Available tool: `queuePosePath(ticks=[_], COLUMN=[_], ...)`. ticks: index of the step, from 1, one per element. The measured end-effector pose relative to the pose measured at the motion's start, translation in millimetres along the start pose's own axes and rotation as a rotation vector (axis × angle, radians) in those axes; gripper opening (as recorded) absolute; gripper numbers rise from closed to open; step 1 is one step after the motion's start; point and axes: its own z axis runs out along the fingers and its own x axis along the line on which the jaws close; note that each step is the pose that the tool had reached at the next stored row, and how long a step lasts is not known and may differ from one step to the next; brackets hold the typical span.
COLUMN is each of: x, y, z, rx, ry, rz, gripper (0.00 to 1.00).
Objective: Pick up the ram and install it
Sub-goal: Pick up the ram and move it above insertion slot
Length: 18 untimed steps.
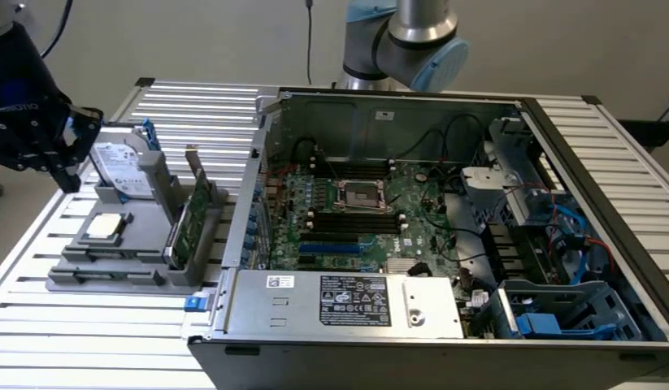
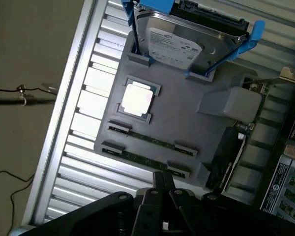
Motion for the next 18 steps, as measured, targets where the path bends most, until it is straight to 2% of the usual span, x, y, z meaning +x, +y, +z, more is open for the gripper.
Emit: queuePosePath(ticks=[18], x=[-0.2], y=[0.2], z=[15.6], rx=[0.0032], ry=[-0.0046], rz=[-0.329], gripper=[0.11])
